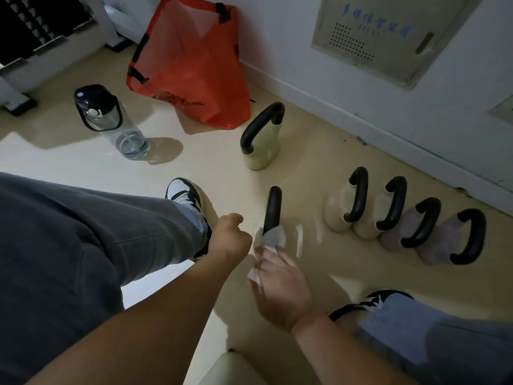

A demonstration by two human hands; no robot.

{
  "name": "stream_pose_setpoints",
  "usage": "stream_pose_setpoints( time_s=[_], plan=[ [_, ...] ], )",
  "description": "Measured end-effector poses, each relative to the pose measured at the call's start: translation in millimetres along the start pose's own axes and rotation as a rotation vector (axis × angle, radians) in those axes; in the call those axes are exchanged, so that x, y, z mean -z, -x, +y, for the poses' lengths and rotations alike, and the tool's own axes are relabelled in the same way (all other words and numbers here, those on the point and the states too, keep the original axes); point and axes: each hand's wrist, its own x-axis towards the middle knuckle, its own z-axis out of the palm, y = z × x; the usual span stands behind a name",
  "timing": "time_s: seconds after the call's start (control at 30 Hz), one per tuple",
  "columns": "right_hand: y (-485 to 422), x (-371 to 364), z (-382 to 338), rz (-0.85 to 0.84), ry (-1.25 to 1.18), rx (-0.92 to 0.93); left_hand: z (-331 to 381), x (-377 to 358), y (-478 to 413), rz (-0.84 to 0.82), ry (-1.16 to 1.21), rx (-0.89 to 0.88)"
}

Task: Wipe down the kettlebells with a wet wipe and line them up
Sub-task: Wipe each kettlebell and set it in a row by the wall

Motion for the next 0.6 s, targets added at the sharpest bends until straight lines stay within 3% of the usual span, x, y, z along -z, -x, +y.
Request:
stream_pose_setpoints(
  time_s=[0.07, 0.2, 0.3, 0.37, 0.47, 0.53, 0.6],
  plan=[
    [-7.0, 24.2, -15.3, 0.166, -0.100, -0.173, 4.7, 2.7, 3.8, 0.014, 0.022, -0.007],
    [-31.1, 70.1, 3.5, 0.290, -0.774, -0.888, 14.3, 0.1, 8.6, 0.036, 0.082, 0.003],
    [-48.8, 77.5, 38.5, 0.301, -1.191, -1.143, 24.1, -6.5, 10.6, 0.031, 0.058, -0.032],
    [-61.2, 71.5, 51.6, 0.249, -1.328, -1.198, 25.0, -8.7, 8.8, 0.027, 0.032, -0.022],
    [-75.2, 64.4, 47.4, 0.158, -1.321, -1.149, 17.9, -8.5, 1.2, 0.058, 0.044, -0.020],
    [-83.4, 60.9, 39.3, 0.008, -1.483, -1.130, 17.1, -7.0, -6.8, 0.089, 0.074, 0.011],
    [-93.3, 57.7, 34.3, -0.029, -1.670, -1.167, 18.5, -7.8, -14.4, 0.036, 0.148, 0.101]
  ],
)
